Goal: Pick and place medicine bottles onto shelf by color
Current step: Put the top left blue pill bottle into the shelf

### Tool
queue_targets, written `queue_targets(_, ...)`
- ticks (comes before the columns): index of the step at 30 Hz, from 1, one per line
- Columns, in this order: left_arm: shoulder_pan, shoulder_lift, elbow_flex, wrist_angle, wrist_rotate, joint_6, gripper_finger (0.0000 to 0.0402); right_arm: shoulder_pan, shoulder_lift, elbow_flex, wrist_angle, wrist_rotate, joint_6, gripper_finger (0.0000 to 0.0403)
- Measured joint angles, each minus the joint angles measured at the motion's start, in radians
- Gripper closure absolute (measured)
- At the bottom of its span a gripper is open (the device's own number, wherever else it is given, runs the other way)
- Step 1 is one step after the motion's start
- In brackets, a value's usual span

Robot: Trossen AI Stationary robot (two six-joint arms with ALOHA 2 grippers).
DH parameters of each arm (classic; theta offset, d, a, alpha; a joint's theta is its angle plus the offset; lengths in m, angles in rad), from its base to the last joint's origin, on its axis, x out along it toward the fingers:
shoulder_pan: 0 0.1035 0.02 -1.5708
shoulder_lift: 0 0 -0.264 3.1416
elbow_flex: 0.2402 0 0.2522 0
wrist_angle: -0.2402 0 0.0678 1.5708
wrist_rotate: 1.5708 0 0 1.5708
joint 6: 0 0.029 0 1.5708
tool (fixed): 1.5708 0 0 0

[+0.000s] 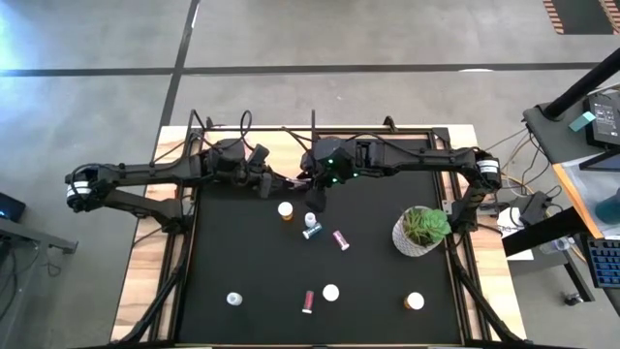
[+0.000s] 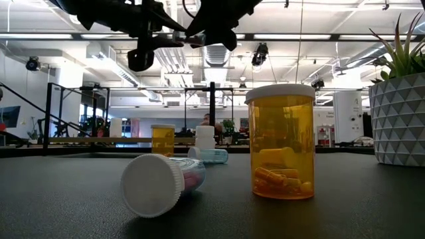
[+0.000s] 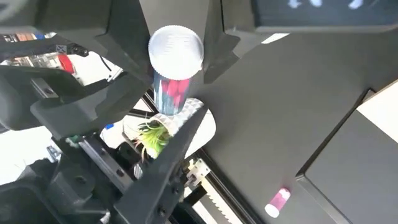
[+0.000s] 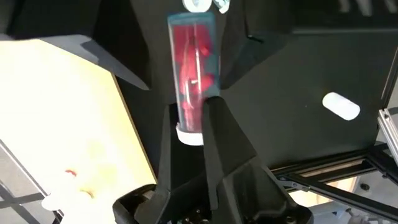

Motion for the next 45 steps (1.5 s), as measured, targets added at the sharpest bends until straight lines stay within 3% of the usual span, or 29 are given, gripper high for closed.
queue_targets(9, 0.002, 0.0, 0.0, 0.016, -0.003, 0.0, 0.0295, -0.001, -0.047, -0.001, -0.112, -0.002, -0.002, 0.0159)
queue_targets(22, 0.098, 0.001, 0.062, -0.013, -0.02, 0.001, 0.0295, 0.005, -0.298, -0.013, -0.352, 0.007, 0.041, 0.016)
queue_targets(32, 0.14, 0.1, 0.331, -0.481, -0.044, 0.14, 0.0295, 0.056, -0.453, -0.097, -0.374, 0.185, 0.033, 0.0164)
queue_targets(40, 0.175, 0.331, 0.636, -0.923, -0.172, 0.307, 0.0295, 0.063, -0.49, -0.215, -0.373, 0.187, 0.035, 0.0168)
queue_targets(45, 0.21, 0.467, 0.769, -1.111, -0.255, 0.373, 0.0295, 0.063, -0.508, -0.28, -0.375, 0.189, 0.032, 0.0172)
